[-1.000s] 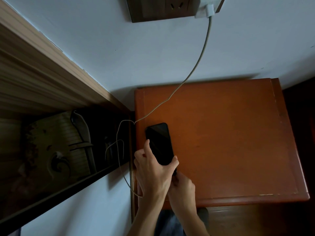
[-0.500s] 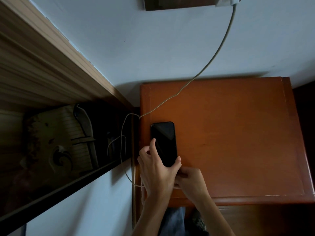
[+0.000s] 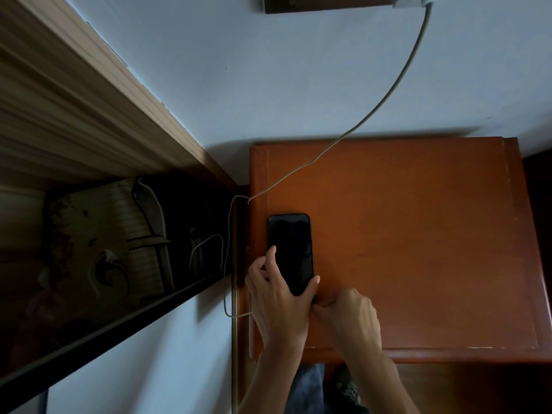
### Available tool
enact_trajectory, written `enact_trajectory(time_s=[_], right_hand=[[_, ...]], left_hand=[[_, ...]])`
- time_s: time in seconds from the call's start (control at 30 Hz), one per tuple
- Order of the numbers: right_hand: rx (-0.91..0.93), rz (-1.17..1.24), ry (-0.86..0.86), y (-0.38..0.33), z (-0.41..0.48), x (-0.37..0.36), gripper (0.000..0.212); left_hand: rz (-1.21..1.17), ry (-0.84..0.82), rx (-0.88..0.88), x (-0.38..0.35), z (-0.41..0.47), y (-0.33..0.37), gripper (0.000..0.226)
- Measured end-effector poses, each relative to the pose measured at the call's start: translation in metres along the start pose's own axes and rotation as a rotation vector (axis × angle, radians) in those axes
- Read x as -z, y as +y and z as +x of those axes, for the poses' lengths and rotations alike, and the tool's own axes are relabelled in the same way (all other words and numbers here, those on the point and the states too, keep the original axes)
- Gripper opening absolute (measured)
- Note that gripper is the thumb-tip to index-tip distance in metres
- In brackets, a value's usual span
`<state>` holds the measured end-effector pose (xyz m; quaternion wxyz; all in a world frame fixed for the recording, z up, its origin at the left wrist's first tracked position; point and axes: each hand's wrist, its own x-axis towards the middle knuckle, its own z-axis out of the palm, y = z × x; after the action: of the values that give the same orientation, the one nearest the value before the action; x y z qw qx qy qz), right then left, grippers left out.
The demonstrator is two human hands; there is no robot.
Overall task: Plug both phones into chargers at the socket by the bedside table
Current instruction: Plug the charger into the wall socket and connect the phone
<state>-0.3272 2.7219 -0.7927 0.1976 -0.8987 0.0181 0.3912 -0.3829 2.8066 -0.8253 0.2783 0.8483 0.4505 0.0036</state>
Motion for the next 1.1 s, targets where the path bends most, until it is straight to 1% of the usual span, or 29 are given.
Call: enact_trajectory(time_s=[0.03,0.1,0.17,0.3,0.4,0.5,0.63,0.83,0.93,1.03,1.1], right_hand=[[0.038,0.002,-0.016,0.0,0.001,0.002,0.033],[0.099,0.006,-0.049,-0.001,0.004,0.003,0.009],[0.137,0.049,-0.014,0.001,0.005,0.002,0.015],[0.179,0.11,0.056,0.005,0.007,-0.007,0.018],[0.183,0.132,0.077,0.008,0.008,-0.014,0.022],[0.181,0.165,0.1,0.011,0.007,-0.018,0.019],[0.181,0.218,0.117,0.016,0.005,-0.021,0.016],[0.148,0.231,0.118,0.016,0.007,-0.024,0.018],[0.109,0.214,0.098,0.015,0.004,-0.021,0.02],[0.084,0.148,0.053,0.007,-0.005,-0.008,0.026],[0.072,0.138,0.045,-0.001,-0.013,0.007,0.03]], left_hand=[[-0.005,0.002,-0.006,0.0,0.0,-0.001,0.092],[-0.033,0.001,-0.014,0.002,-0.001,-0.004,0.089],[-0.07,0.009,-0.029,0.003,-0.002,-0.007,0.081],[-0.115,0.019,-0.065,0.007,-0.006,-0.009,0.064],[-0.122,0.018,-0.074,0.01,-0.007,-0.008,0.059],[-0.112,0.006,-0.09,0.01,-0.007,-0.008,0.054],[-0.131,-0.021,-0.095,0.013,-0.008,-0.008,0.052],[-0.183,-0.051,-0.15,0.017,-0.006,-0.017,0.055],[-0.193,-0.075,-0.13,0.021,-0.007,-0.016,0.055],[-0.236,-0.073,-0.113,0.037,-0.01,-0.004,0.047],[-0.269,-0.03,-0.122,0.052,-0.014,0.01,0.039]])
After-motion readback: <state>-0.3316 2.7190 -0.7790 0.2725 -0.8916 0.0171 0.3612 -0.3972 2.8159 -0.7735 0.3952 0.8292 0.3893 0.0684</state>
